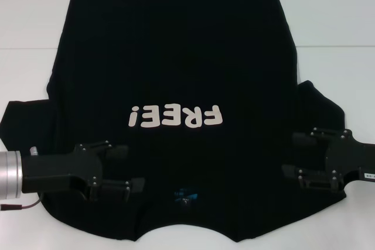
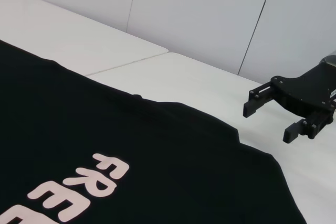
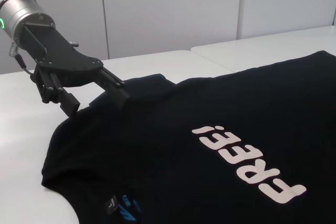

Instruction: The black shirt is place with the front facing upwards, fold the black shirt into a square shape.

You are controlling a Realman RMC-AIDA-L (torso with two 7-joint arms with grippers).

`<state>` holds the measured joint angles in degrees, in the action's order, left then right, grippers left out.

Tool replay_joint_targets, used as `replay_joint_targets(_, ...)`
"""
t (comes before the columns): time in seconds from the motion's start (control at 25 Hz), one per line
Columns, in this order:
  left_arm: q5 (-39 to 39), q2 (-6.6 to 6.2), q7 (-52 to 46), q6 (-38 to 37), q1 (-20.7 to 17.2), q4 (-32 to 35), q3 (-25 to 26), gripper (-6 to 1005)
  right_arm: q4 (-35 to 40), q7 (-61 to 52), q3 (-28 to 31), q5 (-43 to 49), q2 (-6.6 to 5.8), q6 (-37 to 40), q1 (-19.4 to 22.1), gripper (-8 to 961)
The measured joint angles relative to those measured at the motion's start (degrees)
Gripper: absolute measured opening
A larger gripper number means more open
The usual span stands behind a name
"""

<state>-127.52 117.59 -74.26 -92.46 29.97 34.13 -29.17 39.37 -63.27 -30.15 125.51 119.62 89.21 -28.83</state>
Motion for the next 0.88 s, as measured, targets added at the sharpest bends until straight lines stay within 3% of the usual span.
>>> replay_joint_targets(0.68, -0.1, 0.00, -0.6, 0.0, -0.2, -0.3, 0.0, 947, 0.0, -0.1, 0.0, 0.0, 0.08, -0.1, 0.0, 776)
replay_joint_targets(0.88, 0.4, -0.48, -11.0, -0.1, 0.3, -0.2, 0.6, 947, 0.0, -0.3, 0.0, 0.0, 0.08, -0.3, 0.1, 777)
